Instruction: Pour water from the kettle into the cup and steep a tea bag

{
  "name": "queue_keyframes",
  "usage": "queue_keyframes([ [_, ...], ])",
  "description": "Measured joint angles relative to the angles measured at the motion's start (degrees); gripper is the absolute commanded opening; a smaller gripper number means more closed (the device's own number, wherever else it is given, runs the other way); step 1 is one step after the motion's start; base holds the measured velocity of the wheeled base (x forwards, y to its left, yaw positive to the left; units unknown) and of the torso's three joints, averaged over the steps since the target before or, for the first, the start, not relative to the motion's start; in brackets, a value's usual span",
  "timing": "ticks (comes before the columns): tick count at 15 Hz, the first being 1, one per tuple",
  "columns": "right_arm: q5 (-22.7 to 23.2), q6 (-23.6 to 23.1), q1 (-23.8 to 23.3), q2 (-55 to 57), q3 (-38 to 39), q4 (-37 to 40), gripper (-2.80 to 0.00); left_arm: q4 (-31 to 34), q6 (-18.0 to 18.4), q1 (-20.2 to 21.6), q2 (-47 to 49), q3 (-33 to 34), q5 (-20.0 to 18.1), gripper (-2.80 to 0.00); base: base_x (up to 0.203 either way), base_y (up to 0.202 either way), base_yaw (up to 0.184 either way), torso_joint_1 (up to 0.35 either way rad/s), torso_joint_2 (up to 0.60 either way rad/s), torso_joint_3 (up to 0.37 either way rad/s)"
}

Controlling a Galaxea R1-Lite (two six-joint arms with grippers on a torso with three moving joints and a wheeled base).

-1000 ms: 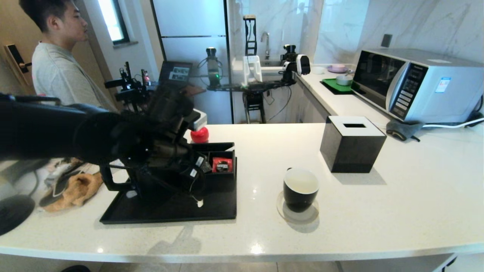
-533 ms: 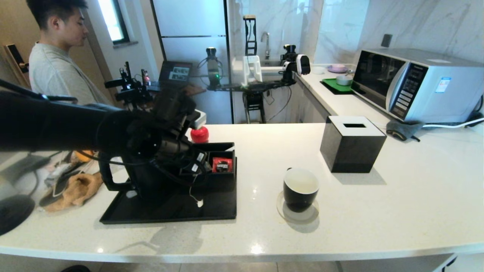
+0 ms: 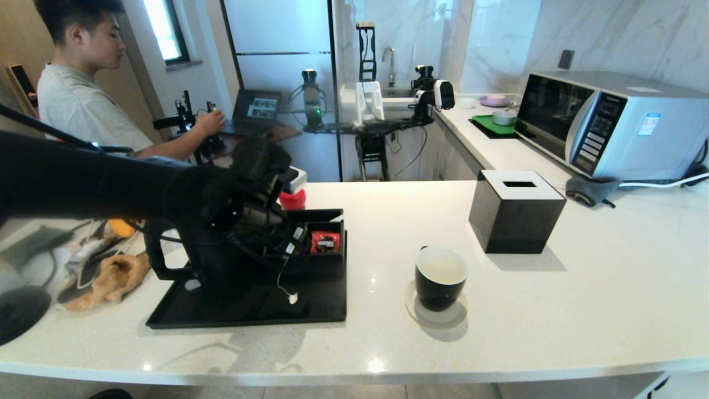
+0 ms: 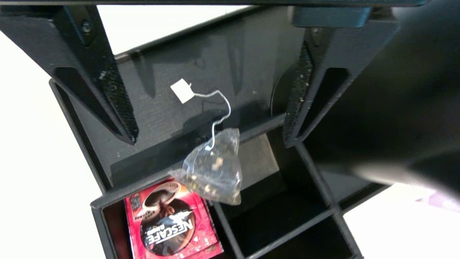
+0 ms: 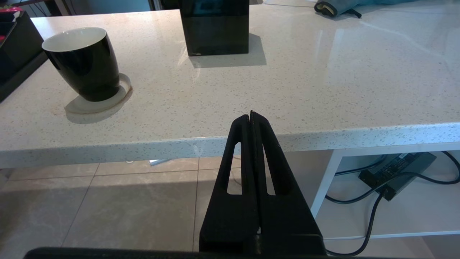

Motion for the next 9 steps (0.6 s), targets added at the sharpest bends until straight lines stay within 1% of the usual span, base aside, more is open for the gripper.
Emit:
queue_keyframes([
  [2,0.0,0.0,0.0,0.0,0.0,0.0,-2.8,0.0,1.1,0.5,1.1,-1.1,-0.6,0.0,0.0,0.0,0.0,0.0,0.0,0.0],
  [9,0.0,0.0,0.0,0.0,0.0,0.0,-2.8,-2.0,1.3,1.3,4.0,-1.9,-1.3,0.0,0.0,0.0,0.0,0.0,0.0,0.0],
])
